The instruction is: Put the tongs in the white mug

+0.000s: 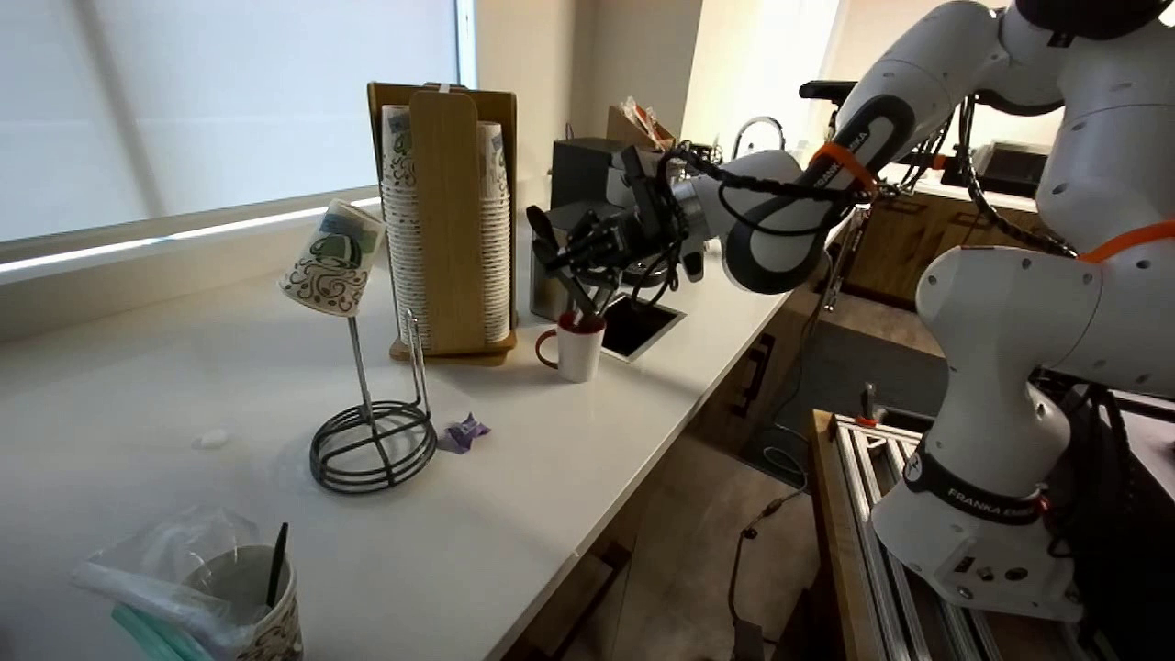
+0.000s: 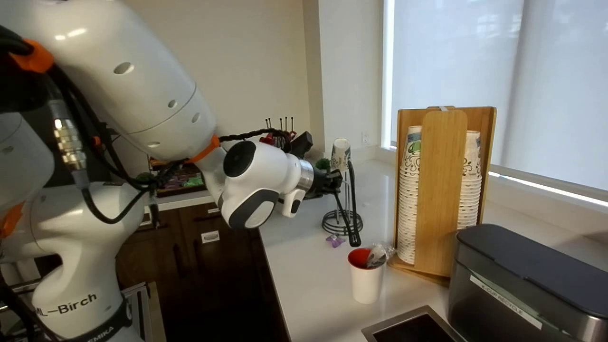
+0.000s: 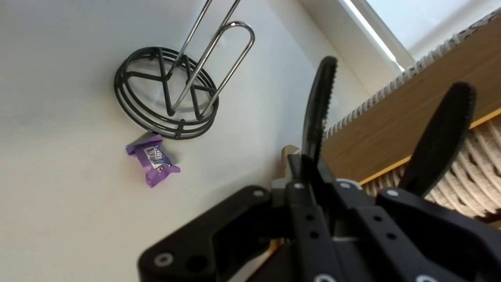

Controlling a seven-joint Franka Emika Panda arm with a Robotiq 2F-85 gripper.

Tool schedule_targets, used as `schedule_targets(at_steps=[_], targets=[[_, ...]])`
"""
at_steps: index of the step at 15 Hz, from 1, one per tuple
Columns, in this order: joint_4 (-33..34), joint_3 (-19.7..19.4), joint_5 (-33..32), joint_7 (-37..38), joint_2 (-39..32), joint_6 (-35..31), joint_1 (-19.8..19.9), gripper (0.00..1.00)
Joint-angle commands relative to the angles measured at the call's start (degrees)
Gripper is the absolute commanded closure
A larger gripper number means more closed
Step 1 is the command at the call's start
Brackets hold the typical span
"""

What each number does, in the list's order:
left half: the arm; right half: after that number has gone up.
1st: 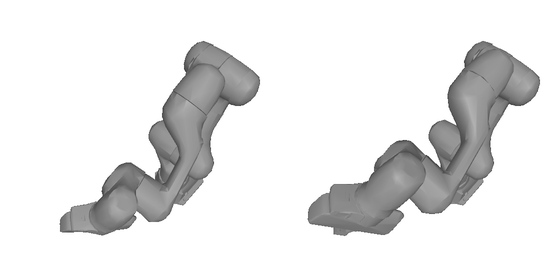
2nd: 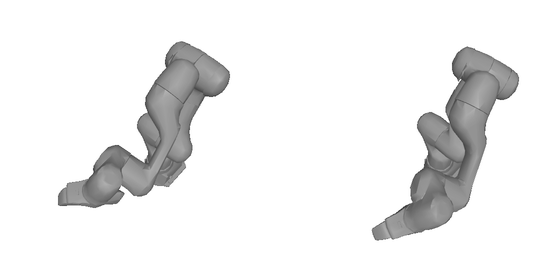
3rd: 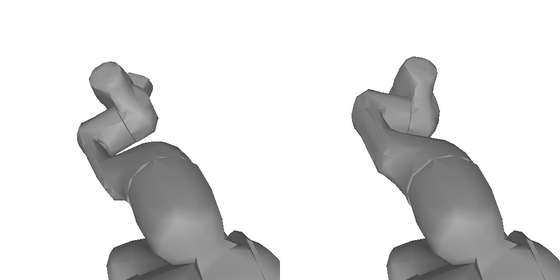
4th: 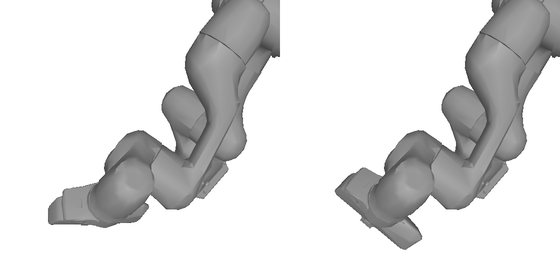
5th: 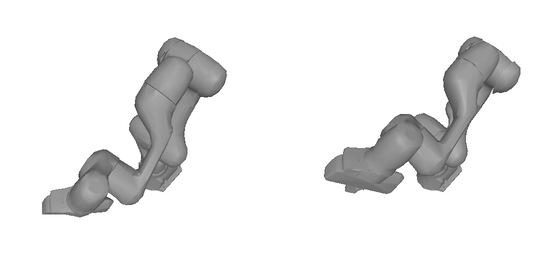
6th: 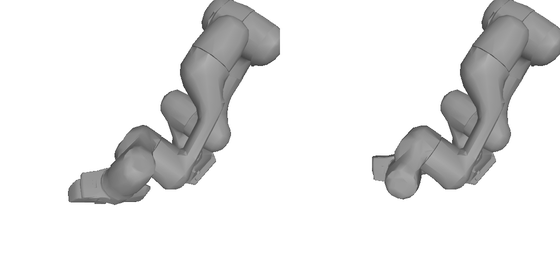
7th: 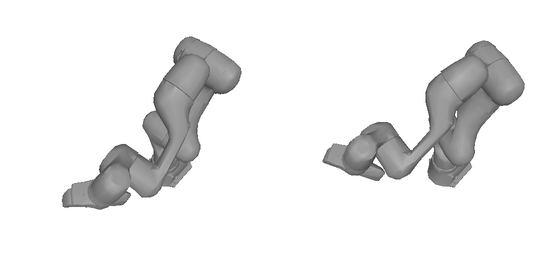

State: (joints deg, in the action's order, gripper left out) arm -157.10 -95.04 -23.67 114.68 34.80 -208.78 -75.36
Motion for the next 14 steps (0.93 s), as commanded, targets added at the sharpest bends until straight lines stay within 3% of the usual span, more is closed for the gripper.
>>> schedule_targets(at_steps=[1,2,3,4,5,14], targets=[[0.3,-4.6,-0.1,-0.7,3.9,-1.5,-3.5,0.98],[-0.5,-1.9,8.2,-9.9,8.5,-0.3,-2.4,0.98],[0.6,-5.7,1.6,-3.0,5.8,-1.9,-4.4,0.98],[0.6,-5.9,2.4,-4.7,7.0,-2.1,-4.7,0.98],[0.0,-2.9,10.2,-13.8,11.7,-0.9,-3.2,0.98],[1.6,-3.0,25.4,-31.6,22.1,-1.6,-3.7,0.98]])
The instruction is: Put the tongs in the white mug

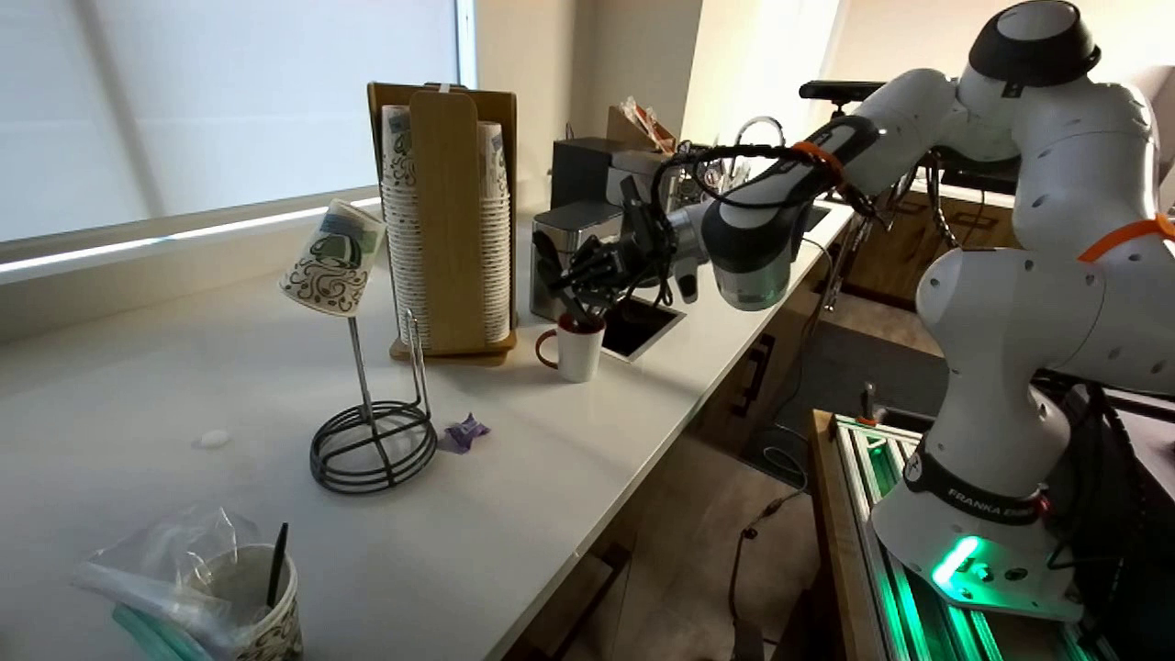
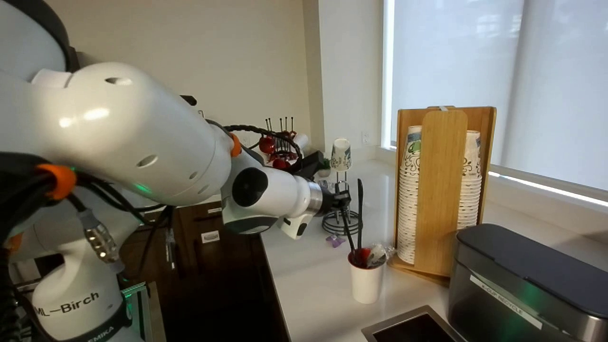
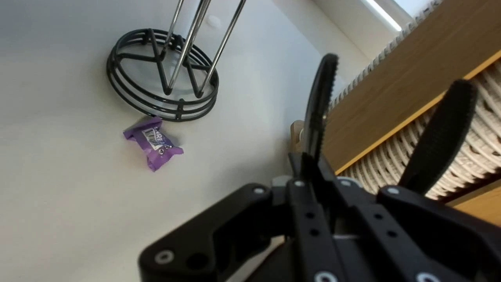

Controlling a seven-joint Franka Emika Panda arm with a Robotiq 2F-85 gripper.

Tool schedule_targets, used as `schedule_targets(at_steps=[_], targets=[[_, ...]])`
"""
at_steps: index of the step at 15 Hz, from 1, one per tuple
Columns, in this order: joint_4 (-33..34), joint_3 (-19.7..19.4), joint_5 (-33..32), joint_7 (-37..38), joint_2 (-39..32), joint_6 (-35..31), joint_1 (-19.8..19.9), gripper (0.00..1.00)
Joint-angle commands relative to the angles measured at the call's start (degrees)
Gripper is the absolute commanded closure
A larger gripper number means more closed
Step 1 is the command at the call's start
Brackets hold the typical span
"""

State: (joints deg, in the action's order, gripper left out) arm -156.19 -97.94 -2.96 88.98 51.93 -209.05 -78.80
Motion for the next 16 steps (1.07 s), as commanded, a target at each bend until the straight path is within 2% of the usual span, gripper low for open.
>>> schedule_targets(at_steps=[1,8,14,15,16], targets=[[0.9,-0.1,6.0,-7.3,5.7,-1.6,-0.1,0.98],[2.9,-0.4,15.5,-12.3,8.1,-1.9,-0.9,0.98],[3.2,0.0,19.6,-13.9,8.1,-2.1,-1.5,0.98],[3.1,0.2,19.6,-14.2,8.2,-2.0,-1.3,0.67],[3.1,0.4,19.8,-14.3,8.1,-1.8,-1.3,0.67]])
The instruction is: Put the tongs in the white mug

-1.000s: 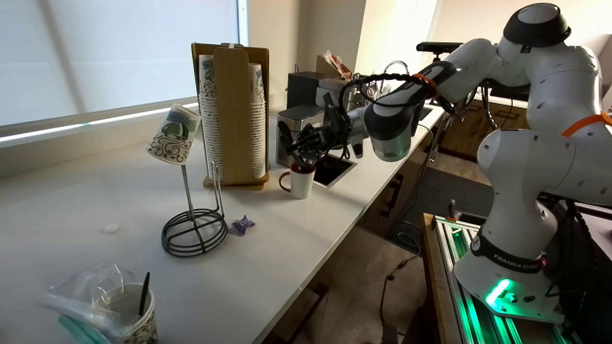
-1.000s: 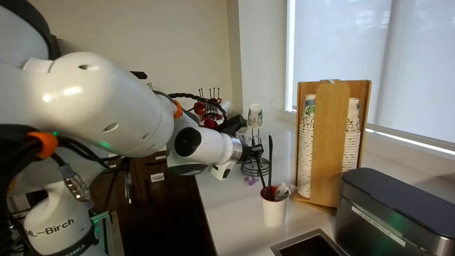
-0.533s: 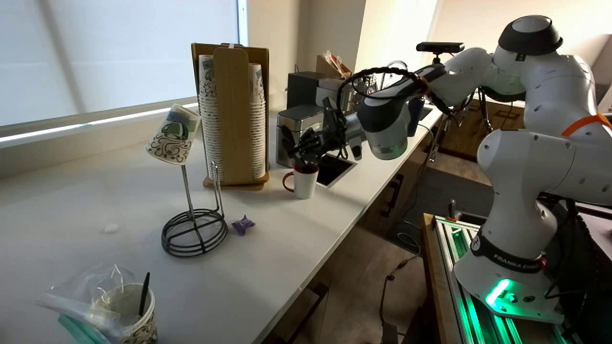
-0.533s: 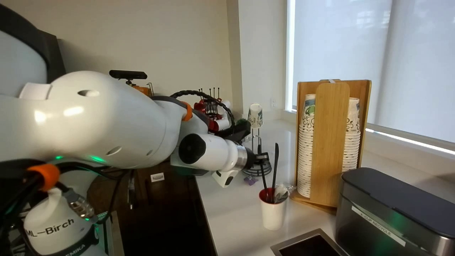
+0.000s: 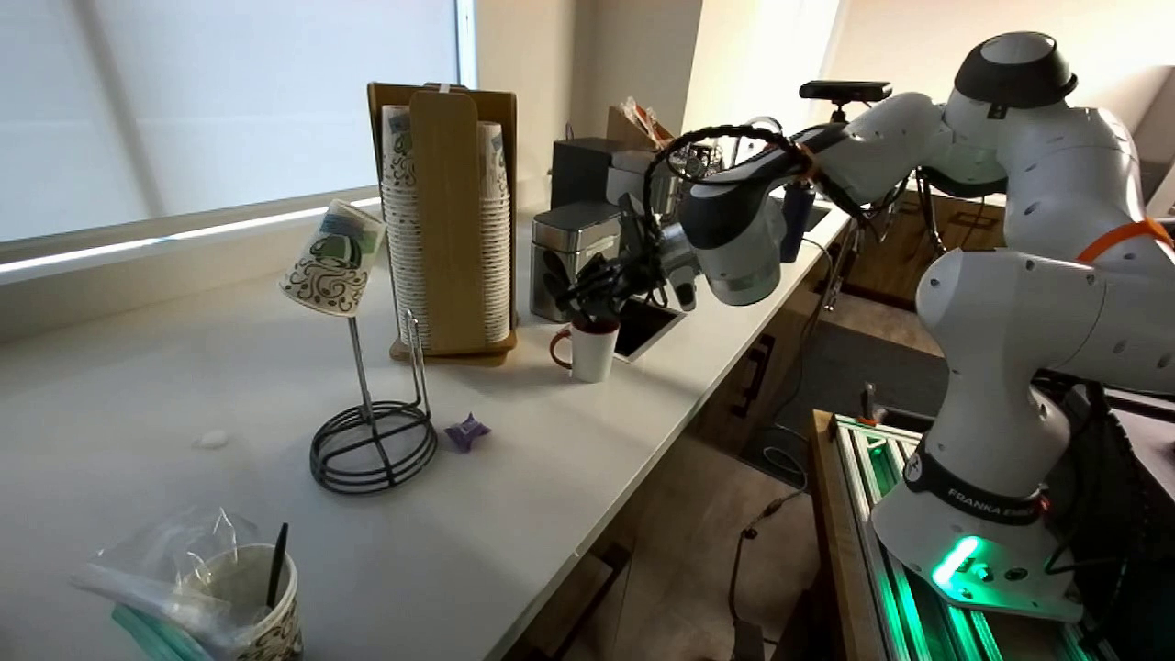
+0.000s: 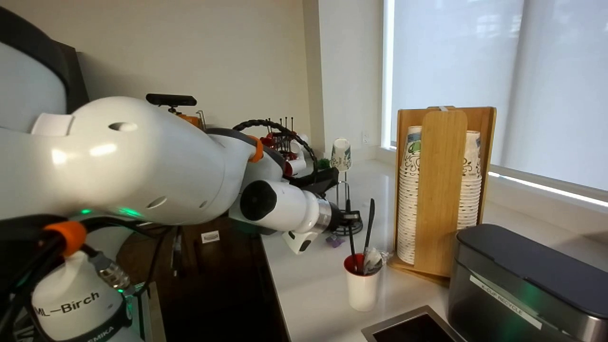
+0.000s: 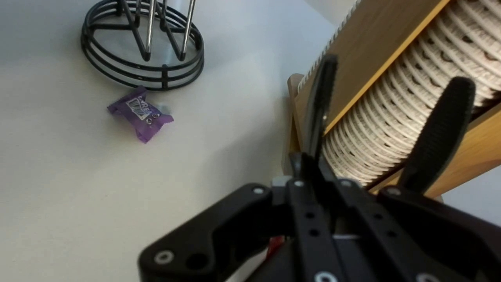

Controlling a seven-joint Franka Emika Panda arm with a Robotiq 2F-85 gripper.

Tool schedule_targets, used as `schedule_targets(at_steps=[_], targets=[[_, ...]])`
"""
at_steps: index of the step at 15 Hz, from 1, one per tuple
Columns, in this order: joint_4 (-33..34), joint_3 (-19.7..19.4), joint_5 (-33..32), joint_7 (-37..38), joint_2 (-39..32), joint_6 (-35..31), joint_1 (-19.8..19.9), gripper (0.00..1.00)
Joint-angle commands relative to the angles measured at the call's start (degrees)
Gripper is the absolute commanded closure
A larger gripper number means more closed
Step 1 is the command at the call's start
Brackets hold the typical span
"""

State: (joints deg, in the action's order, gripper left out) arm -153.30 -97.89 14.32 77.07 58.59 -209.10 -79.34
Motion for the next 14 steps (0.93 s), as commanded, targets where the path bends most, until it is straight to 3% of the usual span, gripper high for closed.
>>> schedule_targets(at_steps=[1,4,9,12,14], targets=[[0.1,0.6,2.5,-2.5,1.6,-1.7,-0.6,0.60],[-0.4,2.3,2.3,-2.8,1.4,-2.7,0.2,0.37],[-3.5,9.4,-1.0,-6.4,1.2,-1.3,3.8,0.01],[-6.6,14.3,0.2,-10.7,-2.5,3.0,5.7,0.00],[-4.6,14.3,1.5,-13.7,-5.4,5.8,2.7,0.00]])
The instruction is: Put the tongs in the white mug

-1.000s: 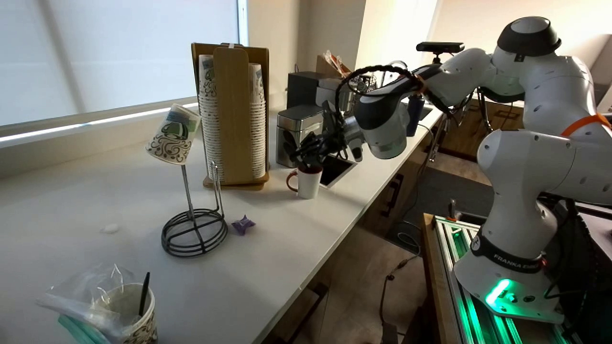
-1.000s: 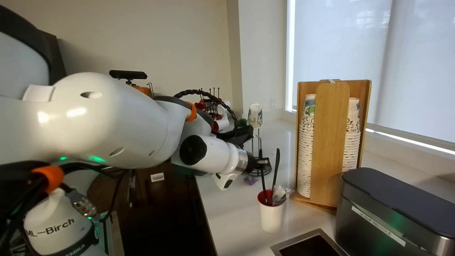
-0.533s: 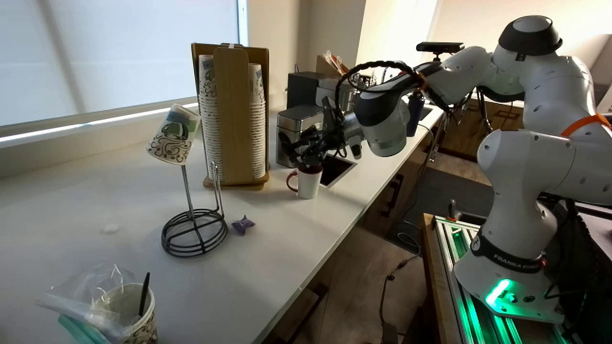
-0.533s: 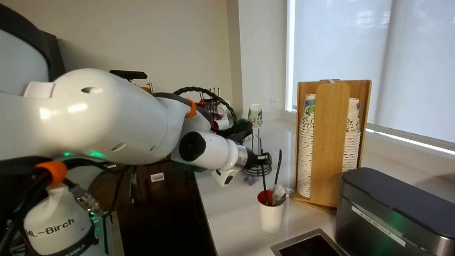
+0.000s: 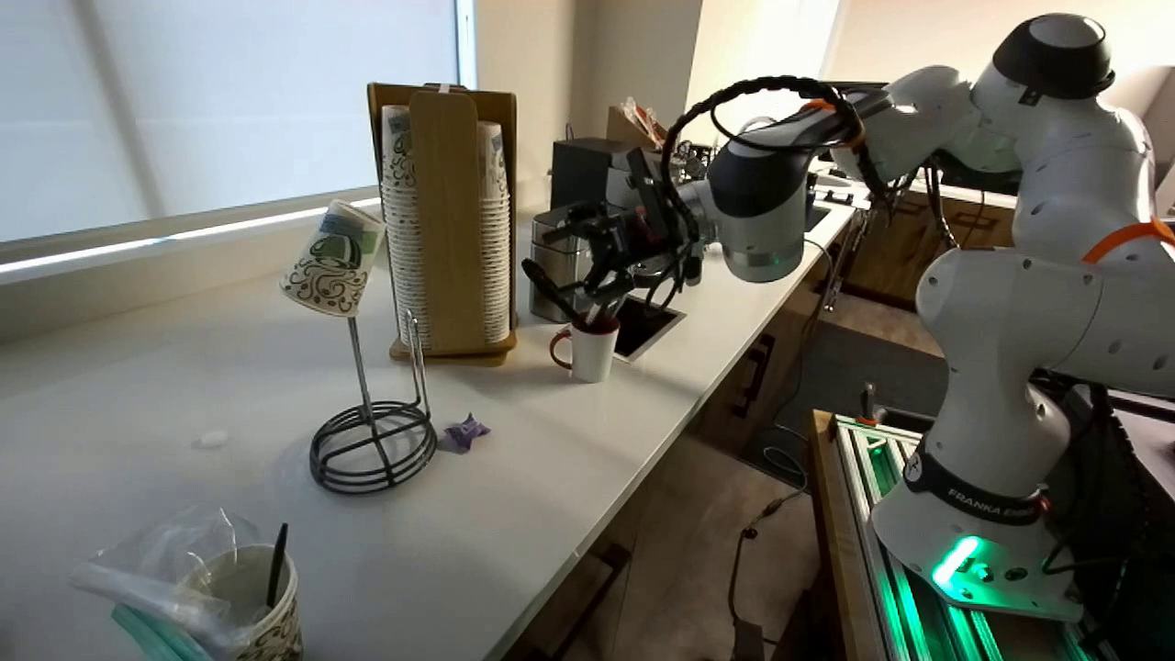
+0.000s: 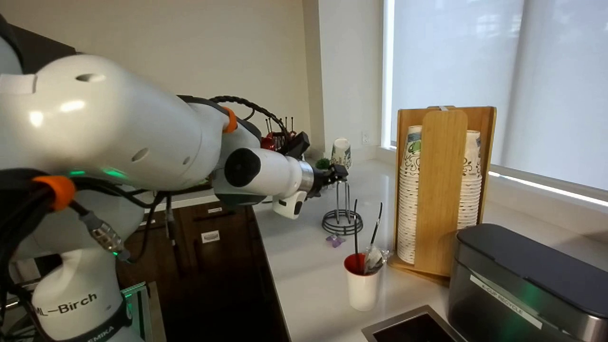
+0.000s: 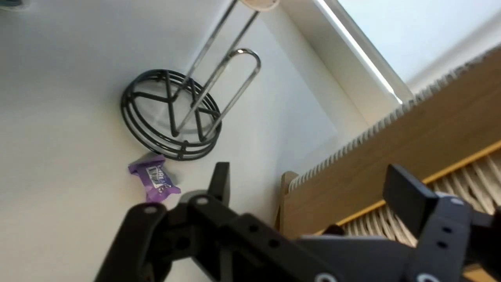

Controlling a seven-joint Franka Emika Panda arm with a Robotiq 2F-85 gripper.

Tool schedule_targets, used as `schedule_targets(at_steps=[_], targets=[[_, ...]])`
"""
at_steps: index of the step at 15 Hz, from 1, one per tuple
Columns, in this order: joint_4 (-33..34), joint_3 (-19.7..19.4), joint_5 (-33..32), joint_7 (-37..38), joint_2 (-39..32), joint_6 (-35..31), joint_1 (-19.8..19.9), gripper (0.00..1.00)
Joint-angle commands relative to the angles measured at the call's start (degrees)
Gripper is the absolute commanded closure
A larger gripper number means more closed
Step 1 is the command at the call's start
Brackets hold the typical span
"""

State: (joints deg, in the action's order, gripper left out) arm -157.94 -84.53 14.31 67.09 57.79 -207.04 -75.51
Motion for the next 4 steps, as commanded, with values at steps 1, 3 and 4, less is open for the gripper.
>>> schedule_targets(at_steps=[1,3,4], targets=[[0.0,1.2,1.8,-5.3,-5.7,4.9,-1.5,0.00],[0.0,1.4,2.3,-6.3,-2.3,3.8,-1.2,0.01],[0.0,1.3,2.5,-7.2,-3.3,4.0,-2.0,0.01]])
